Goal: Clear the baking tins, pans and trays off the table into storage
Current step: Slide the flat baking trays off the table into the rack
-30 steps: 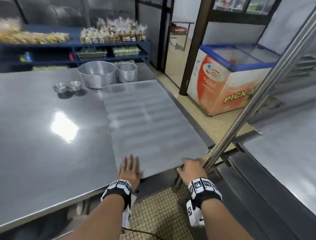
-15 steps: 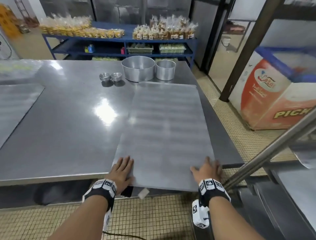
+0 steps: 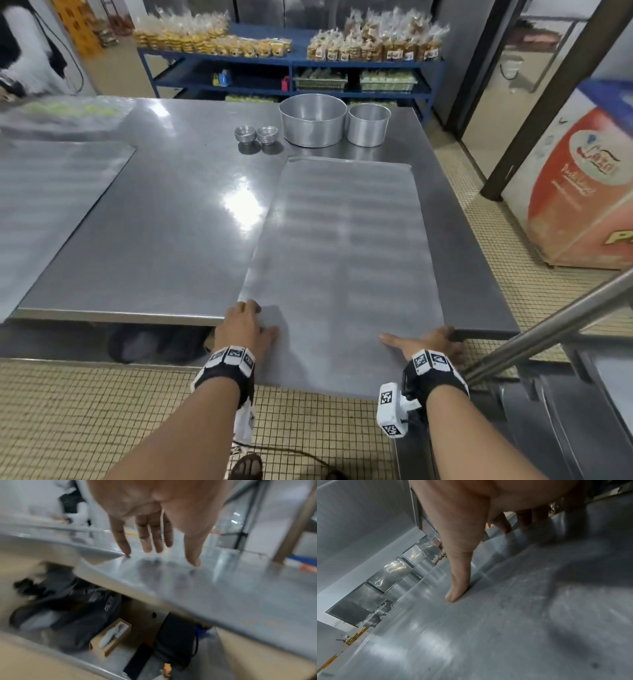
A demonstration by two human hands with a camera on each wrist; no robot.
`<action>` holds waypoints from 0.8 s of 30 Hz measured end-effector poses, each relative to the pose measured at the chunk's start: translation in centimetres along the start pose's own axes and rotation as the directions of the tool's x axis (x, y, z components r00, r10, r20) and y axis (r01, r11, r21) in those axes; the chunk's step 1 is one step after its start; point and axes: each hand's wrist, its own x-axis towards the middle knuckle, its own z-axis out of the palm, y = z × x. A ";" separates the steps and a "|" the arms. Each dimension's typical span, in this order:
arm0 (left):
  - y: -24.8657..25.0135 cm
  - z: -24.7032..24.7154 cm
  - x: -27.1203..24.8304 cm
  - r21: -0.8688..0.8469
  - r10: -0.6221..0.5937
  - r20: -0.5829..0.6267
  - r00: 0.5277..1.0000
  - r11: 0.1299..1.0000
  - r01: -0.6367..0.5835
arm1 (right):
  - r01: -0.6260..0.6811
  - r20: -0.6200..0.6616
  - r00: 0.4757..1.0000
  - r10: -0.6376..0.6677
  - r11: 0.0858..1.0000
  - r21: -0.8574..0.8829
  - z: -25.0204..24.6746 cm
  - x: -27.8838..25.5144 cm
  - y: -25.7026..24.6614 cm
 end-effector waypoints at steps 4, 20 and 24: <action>0.8 0.9 1.2 -0.229 -0.533 0.089 0.841 0.811 0.538 | -0.034 -0.016 0.999 0.034 0.999 -0.006 0.2 -0.1 -0.2; -3.9 -1.0 1.1 -0.402 -0.617 0.179 0.766 0.665 0.630 | -0.058 0.054 0.997 0.061 0.997 -0.043 1.1 -3.2 -0.8; -7.4 -2.6 -0.6 -0.426 -0.648 0.146 0.747 0.641 0.639 | -0.043 0.137 0.989 0.052 0.996 -0.074 2.5 -6.8 -1.6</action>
